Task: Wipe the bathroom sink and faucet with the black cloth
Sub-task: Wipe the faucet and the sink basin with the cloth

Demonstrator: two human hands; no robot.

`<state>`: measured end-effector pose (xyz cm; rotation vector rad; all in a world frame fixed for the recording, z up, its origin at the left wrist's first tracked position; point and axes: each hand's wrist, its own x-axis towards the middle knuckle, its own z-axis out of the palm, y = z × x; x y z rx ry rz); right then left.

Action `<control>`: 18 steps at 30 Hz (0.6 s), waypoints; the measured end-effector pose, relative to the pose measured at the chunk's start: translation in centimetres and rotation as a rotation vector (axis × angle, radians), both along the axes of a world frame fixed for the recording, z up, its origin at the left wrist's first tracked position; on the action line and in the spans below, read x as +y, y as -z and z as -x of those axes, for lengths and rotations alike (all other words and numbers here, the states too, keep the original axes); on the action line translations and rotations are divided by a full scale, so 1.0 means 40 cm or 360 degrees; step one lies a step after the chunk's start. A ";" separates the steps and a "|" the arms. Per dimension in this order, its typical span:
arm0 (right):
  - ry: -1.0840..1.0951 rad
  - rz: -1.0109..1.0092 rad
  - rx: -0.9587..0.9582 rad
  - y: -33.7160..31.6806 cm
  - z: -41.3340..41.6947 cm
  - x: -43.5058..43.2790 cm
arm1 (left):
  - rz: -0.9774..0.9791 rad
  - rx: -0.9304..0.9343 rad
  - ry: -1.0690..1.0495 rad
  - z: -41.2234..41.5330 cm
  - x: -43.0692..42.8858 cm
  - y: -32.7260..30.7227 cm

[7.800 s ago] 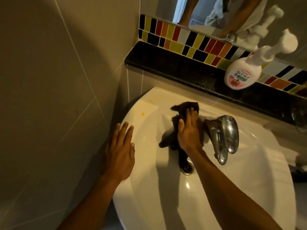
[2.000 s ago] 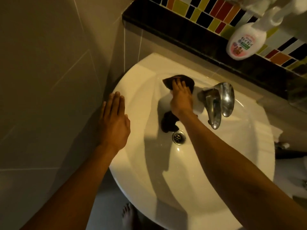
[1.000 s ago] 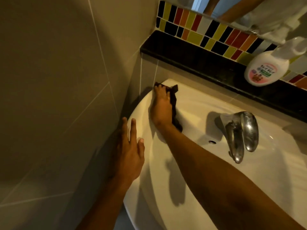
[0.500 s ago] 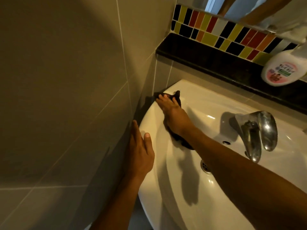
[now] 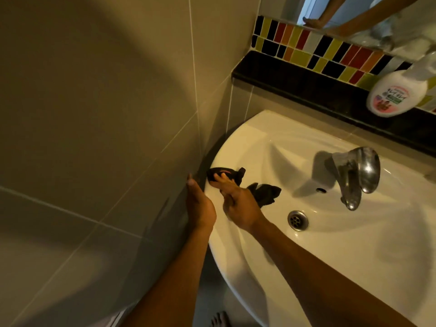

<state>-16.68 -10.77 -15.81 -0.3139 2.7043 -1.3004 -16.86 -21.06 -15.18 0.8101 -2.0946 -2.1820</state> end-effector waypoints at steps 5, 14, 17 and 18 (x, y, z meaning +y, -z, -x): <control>-0.0136 -0.0007 0.0032 -0.003 -0.129 0.006 | -0.0387 -0.0313 0.0011 -0.075 -0.007 0.002; 0.0137 0.0294 -0.0381 -0.179 -0.142 0.097 | 0.0347 -0.0040 0.0329 -0.119 0.004 -0.110; 0.0372 0.0545 -0.0429 -0.261 -0.132 0.142 | 0.0808 0.0045 0.0736 -0.087 -0.014 -0.106; 0.0428 0.0575 -0.0452 -0.295 -0.130 0.157 | 0.0865 0.0061 0.0900 -0.073 -0.016 -0.114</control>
